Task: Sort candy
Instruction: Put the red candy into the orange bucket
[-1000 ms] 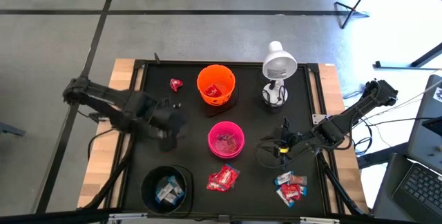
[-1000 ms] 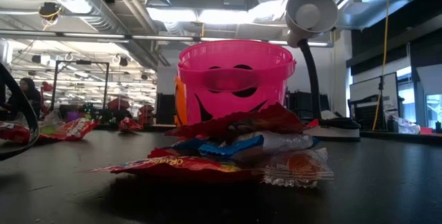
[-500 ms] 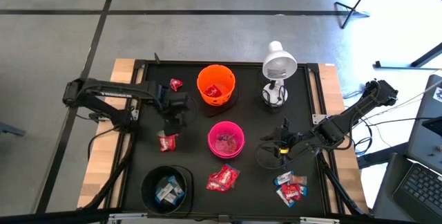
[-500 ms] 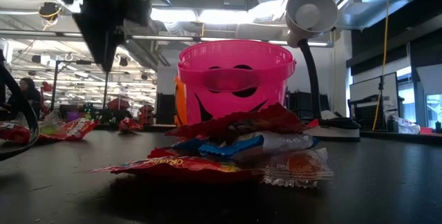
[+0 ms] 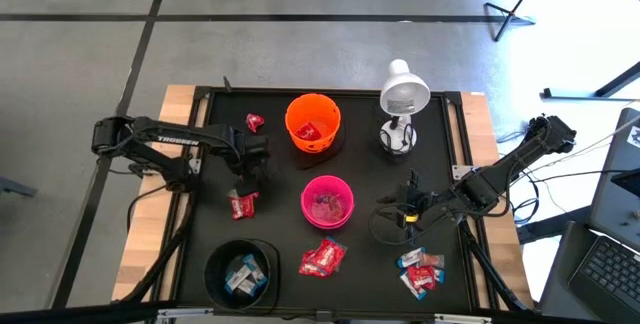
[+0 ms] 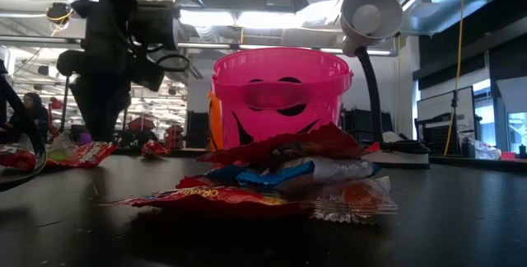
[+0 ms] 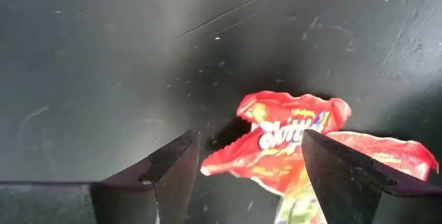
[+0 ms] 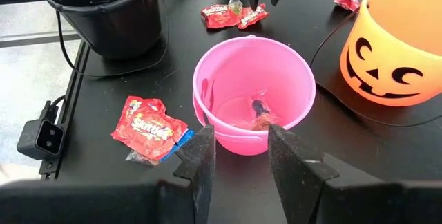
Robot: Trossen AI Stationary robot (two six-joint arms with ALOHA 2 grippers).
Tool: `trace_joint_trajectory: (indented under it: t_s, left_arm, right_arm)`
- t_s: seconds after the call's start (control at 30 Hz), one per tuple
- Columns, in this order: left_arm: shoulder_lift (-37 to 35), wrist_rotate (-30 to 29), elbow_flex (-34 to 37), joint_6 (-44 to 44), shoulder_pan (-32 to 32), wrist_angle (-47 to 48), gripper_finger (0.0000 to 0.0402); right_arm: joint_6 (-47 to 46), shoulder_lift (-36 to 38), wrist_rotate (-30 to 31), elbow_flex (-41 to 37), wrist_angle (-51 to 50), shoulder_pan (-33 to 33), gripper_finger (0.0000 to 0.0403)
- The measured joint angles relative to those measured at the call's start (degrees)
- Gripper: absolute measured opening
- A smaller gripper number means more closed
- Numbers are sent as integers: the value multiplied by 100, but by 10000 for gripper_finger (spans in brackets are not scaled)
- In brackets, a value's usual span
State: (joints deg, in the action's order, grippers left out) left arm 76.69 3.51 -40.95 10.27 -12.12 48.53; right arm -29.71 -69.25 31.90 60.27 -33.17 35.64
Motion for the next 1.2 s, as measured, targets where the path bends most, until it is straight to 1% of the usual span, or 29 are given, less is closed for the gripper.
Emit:
trace_joint_trajectory:
  t_s: [0.17,0.3,0.43,0.53,0.63,0.67,0.7,0.83,0.9,1.1,1.2]
  left_arm:
    - [2,27,228,4,-5,-364,243]
    - [13,-108,359,-18,-3,-425,216]
    - [13,-186,402,-84,-3,-490,161]
    - [13,-134,402,-137,-3,-536,101]
    - [13,-63,341,-141,-3,-510,32]
    - [13,-6,293,-142,-4,-493,17]
    - [13,38,232,-140,-10,-450,10]
    - [13,43,-192,-171,-9,-176,3]
    - [13,-47,-496,-245,-9,-15,2]
    - [13,-496,-1772,-529,-8,537,0]
    - [11,-742,-2513,-700,-9,580,0]
  right_arm:
    - [0,0,4,0,2,0,131]
    - [0,0,9,-1,4,0,131]
    - [1,0,11,0,4,0,131]
    - [0,0,4,0,4,0,131]
    - [2,0,0,-2,4,0,131]
    - [2,0,-6,0,4,0,131]
    - [4,0,-19,0,2,0,131]
    - [4,0,-43,0,0,0,131]
    - [4,0,-44,0,-12,0,131]
    - [5,0,-45,-1,-144,0,131]
    - [4,0,-44,0,-149,0,131]
